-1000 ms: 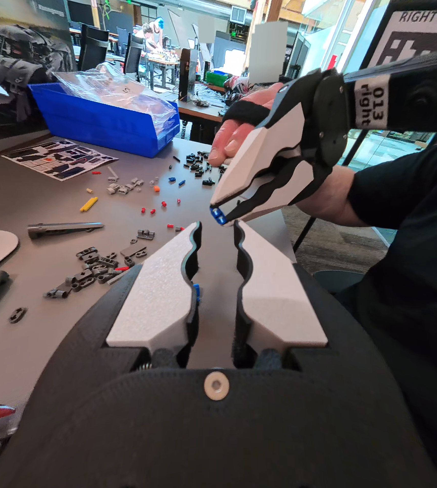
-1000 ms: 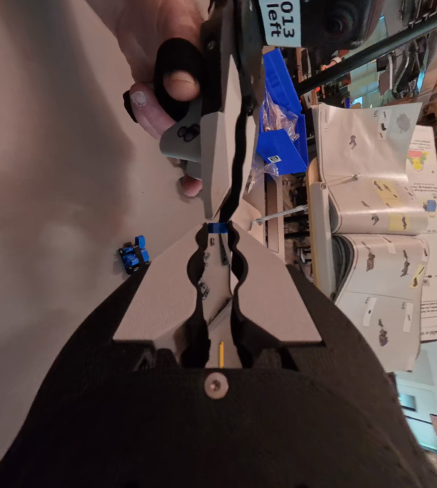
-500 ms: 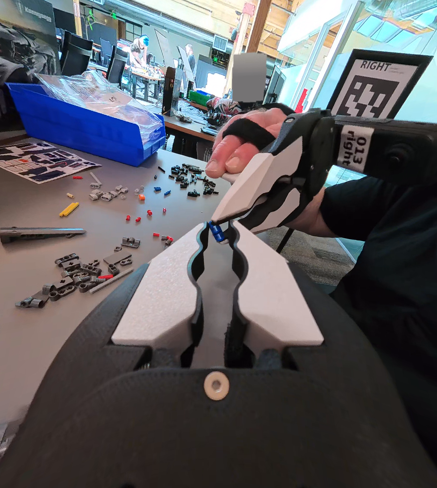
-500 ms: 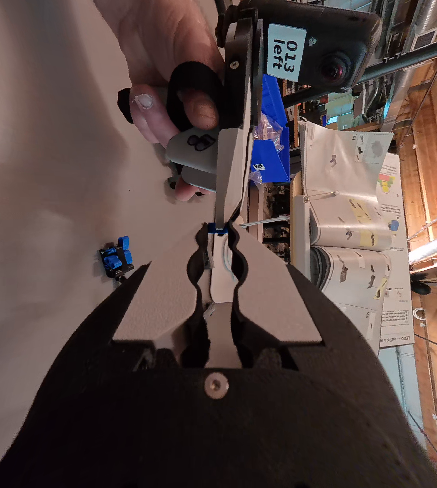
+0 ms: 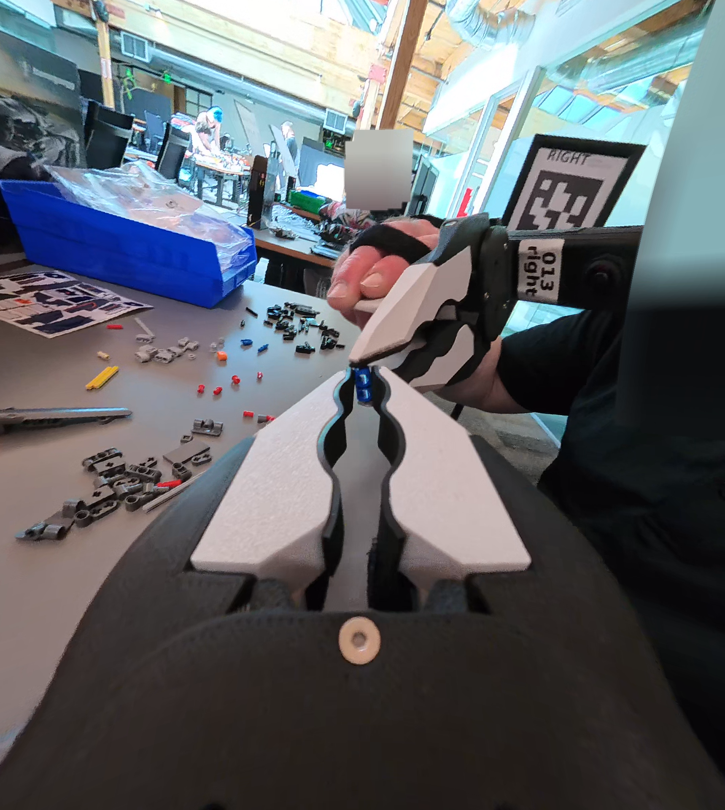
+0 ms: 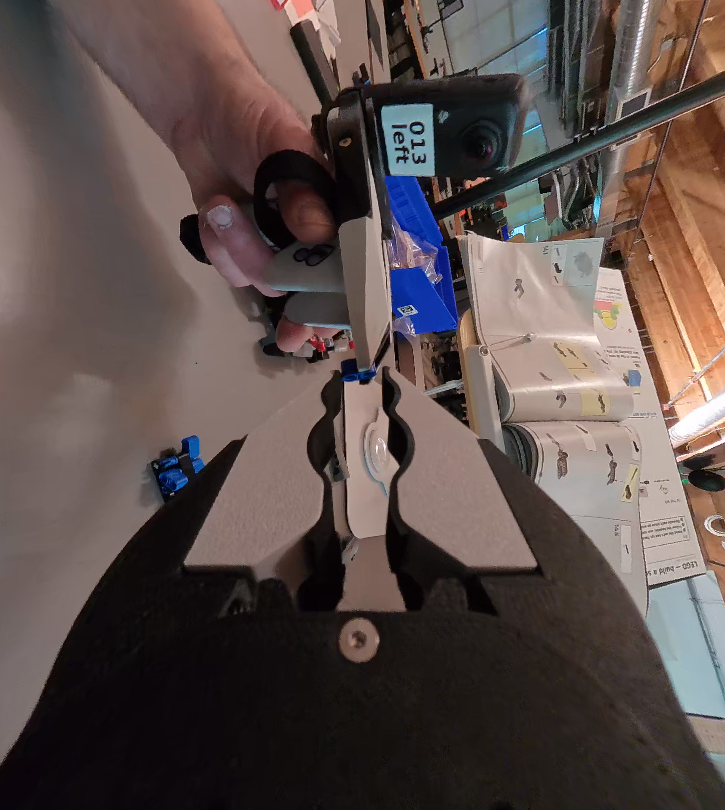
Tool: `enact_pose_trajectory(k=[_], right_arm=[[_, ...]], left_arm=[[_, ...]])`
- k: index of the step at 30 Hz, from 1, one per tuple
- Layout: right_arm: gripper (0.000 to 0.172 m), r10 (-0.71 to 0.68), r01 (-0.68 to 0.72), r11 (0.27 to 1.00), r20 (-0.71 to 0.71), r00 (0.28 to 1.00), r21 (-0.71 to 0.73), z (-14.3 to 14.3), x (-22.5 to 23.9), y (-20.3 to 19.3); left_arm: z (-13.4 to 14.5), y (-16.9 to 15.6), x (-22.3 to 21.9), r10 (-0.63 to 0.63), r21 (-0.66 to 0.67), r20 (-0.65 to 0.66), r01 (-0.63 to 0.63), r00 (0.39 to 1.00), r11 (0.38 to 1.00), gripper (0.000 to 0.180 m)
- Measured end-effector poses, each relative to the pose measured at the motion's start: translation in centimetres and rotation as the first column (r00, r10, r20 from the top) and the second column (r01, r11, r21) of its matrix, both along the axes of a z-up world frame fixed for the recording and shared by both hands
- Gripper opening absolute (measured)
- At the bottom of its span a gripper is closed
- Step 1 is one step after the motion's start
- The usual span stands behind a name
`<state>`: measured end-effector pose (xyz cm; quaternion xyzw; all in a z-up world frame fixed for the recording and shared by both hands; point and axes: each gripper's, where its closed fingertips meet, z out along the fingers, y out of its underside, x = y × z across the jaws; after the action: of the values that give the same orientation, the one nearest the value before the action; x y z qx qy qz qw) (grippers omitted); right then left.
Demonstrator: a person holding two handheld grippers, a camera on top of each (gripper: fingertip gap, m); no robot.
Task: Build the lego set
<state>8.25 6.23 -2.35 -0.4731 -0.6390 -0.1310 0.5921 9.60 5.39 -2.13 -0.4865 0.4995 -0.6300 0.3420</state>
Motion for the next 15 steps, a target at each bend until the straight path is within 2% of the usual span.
enact_pose_trajectory(k=[12,15], right_arm=[[0.013,0.091,-0.092,0.996,-0.027,0.995,-0.017,0.5,-0.8,-1.4],[0.013,0.057,-0.057,0.998,-0.026,0.998,-0.025,0.6,-0.4,-1.0]], left_arm=[[1.1,-1.7,-0.9,-0.156,-0.041,0.095,0.161,0.983,0.986,0.005],[1.1,-1.9,-0.9,-0.171,-0.056,0.096,0.177,0.981,0.983,0.005]])
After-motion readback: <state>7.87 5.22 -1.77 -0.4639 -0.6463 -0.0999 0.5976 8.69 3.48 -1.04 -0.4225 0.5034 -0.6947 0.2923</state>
